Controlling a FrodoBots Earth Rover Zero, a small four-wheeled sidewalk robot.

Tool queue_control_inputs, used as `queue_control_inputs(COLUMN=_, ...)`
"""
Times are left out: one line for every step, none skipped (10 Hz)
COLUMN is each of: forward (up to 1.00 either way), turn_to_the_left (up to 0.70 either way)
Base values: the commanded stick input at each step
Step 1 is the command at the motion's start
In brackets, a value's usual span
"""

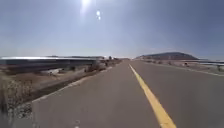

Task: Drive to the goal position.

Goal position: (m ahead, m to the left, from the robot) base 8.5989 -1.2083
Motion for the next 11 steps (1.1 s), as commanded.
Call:
queue_control_inputs(forward=0.85, turn_to_the_left=0.00)
queue_control_inputs(forward=0.85, turn_to_the_left=0.00)
queue_control_inputs(forward=0.85, turn_to_the_left=0.00)
queue_control_inputs(forward=0.85, turn_to_the_left=0.00)
queue_control_inputs(forward=0.85, turn_to_the_left=0.00)
queue_control_inputs(forward=0.85, turn_to_the_left=0.00)
queue_control_inputs(forward=0.85, turn_to_the_left=0.00)
queue_control_inputs(forward=0.85, turn_to_the_left=0.00)
queue_control_inputs(forward=0.85, turn_to_the_left=0.00)
queue_control_inputs(forward=0.85, turn_to_the_left=0.00)
queue_control_inputs(forward=0.85, turn_to_the_left=0.00)
